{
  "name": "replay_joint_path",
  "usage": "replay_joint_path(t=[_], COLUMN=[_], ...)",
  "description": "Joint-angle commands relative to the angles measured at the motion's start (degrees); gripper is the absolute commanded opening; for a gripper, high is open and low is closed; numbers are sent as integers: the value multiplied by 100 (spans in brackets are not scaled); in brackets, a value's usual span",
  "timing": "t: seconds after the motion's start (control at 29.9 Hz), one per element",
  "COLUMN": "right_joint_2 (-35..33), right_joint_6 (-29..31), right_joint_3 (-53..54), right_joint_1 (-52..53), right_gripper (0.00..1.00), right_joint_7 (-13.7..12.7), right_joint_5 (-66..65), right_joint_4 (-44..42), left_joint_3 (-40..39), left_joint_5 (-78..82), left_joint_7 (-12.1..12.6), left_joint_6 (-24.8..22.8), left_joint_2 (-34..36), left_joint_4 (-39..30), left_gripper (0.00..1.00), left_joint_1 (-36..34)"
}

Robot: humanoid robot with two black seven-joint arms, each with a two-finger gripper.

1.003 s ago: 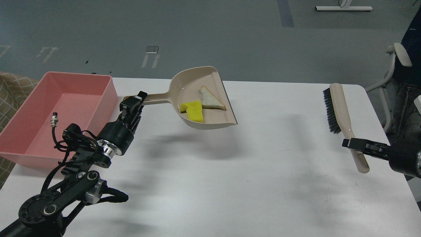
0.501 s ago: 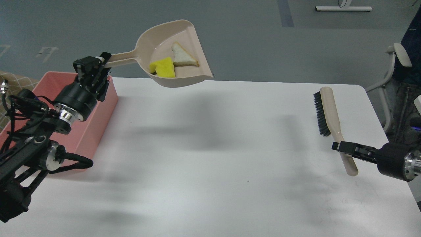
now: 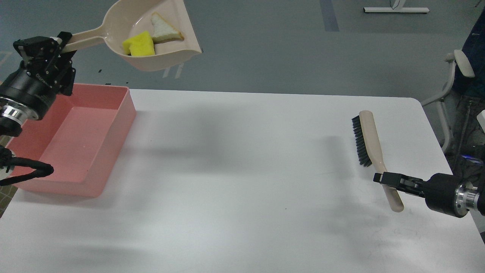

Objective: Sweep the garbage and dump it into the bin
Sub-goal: 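Lift the dustpan with the left gripper and carry it over the pink bin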

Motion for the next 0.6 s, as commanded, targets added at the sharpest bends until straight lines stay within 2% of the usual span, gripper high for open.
replay_joint_path(t=[0.0,0.27,0.57], right_joint_2=[79,105,290], right_joint_6=[8,8,8], right_joint_3=[-3,-3,-3], right_joint_1=[-3,-12,-3], right_gripper=[0,0,0], right_joint_7=[-10,-28,-72], right_joint_5=[-6,-6,-42], right_joint_4=[-2,7,7], left_joint_3=[-78,-122,-236], left_joint_5=[-285,-673,-681], left_joint_7=[-13,-65,-127], left_joint_6=[-158,-807,-1195], left_joint_2=[196,443,425], left_joint_4=[220,1046,1557], left_gripper=[0,0,0], left_joint_1=[27,88,185])
